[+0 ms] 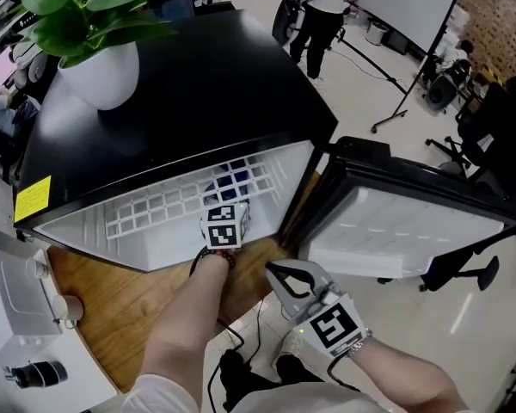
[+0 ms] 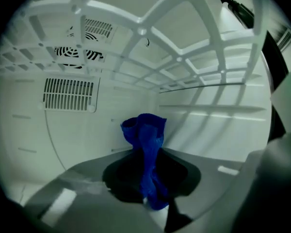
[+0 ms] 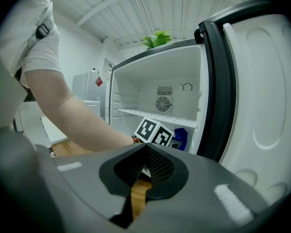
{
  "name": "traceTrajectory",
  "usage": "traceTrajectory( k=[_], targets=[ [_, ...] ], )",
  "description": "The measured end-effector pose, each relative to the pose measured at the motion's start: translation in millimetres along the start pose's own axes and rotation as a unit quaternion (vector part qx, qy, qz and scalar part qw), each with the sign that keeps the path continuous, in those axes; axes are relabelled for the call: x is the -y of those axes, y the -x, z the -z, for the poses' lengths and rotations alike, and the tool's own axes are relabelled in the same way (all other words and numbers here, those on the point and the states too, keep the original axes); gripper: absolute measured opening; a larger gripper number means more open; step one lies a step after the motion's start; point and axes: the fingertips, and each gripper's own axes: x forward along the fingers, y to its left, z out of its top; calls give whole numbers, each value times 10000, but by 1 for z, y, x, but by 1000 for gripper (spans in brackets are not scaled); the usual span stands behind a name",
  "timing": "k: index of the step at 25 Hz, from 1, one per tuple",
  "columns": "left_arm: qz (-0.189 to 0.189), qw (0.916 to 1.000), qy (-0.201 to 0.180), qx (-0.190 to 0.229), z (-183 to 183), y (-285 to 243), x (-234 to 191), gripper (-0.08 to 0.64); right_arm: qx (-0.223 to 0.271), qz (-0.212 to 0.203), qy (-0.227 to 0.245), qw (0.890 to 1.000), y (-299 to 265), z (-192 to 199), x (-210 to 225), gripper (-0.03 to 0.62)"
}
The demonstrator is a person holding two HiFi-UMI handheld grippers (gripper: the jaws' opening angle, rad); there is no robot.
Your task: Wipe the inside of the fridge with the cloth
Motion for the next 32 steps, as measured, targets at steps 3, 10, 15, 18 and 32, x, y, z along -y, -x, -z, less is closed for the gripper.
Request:
traceTrajectory(
  k=[3,10,15,18,32],
  targets=[
    [59,9999,-63,55,-6,-7,2,69,37,-20,3,10000,0,-1,2,2],
    [273,9996,-3,107,-7,-19,9,69,68,-20,-50,10000,2,2,4,2],
    [641,9978,36,137,-7,-19,31,65,48,-8,-84,10000,5,6,3,2],
    [694,9975,83,141,-6,-16,34,64,77,-22,-74,9999,8,5,0,2],
    [988,9951,59,85,5,7,53,63,77,0,-206,9998,16,11,-7,2]
  ],
)
